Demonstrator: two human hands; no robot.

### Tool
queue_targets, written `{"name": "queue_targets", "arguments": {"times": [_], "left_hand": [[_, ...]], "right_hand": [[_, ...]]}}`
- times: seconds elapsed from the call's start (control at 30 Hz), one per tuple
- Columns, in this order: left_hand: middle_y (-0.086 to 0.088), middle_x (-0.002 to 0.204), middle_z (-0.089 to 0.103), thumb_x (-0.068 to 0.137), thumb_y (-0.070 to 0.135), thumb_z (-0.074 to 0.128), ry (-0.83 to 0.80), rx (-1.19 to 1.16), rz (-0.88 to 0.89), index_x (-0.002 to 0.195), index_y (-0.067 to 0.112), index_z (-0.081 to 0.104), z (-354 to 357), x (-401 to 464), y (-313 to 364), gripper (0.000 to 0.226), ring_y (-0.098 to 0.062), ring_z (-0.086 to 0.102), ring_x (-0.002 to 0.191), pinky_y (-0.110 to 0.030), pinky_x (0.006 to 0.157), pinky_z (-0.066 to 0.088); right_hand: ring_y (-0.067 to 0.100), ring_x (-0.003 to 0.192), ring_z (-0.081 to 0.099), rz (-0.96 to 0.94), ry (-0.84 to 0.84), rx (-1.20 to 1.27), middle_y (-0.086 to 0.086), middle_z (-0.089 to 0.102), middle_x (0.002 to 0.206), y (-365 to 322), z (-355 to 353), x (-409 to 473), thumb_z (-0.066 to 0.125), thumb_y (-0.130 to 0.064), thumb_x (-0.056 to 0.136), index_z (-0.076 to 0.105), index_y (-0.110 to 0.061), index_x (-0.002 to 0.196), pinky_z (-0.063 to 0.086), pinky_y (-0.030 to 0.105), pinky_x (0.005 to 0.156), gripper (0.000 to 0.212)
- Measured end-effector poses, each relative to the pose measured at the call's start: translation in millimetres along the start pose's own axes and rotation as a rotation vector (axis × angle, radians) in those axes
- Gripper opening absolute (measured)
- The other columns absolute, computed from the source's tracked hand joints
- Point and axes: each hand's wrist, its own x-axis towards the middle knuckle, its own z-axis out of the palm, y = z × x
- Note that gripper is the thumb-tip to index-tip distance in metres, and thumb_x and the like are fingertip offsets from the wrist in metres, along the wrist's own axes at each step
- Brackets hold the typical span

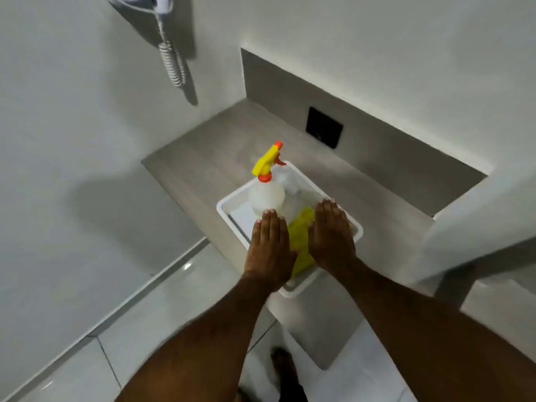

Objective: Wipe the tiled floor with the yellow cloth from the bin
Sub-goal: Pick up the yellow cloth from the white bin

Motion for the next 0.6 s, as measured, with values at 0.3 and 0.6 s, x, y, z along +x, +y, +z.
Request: {"name": "queue_targets", "arguments": {"times": [0.3, 0.6], "left_hand": [[-0.018, 0.122, 0.059, 0.088, 0.041, 0.053, -0.259, -0.081, -0.121, 0.124, 0.004, 0.05, -1, 21, -12, 0.052, -0.038, 0.059, 0.109, -0.041, 0.091, 0.046], [-0.012, 0.114, 0.064, 0.08, 0.025, 0.068, -0.432, -0.506, -0.26, 0.108, 0.009, 0.06, -18, 44, -18, 0.033, -0.031, 0.063, 0.105, -0.043, 0.089, 0.056]], "right_hand": [[0.042, 0.119, 0.053, 0.207, -0.434, -0.031, 0.022, 0.056, 0.129, -9, 14, 27, 0.051, -0.026, 0.092, 0.042, 0.003, 0.134, 0.041, 0.049, 0.103, 0.052], [0.036, 0.101, 0.067, 0.358, -0.75, 0.205, 0.005, 0.056, 0.073, 4, 19, 59, 0.071, -0.034, 0.081, 0.058, -0.021, 0.086, 0.043, 0.028, 0.063, 0.019]]}}
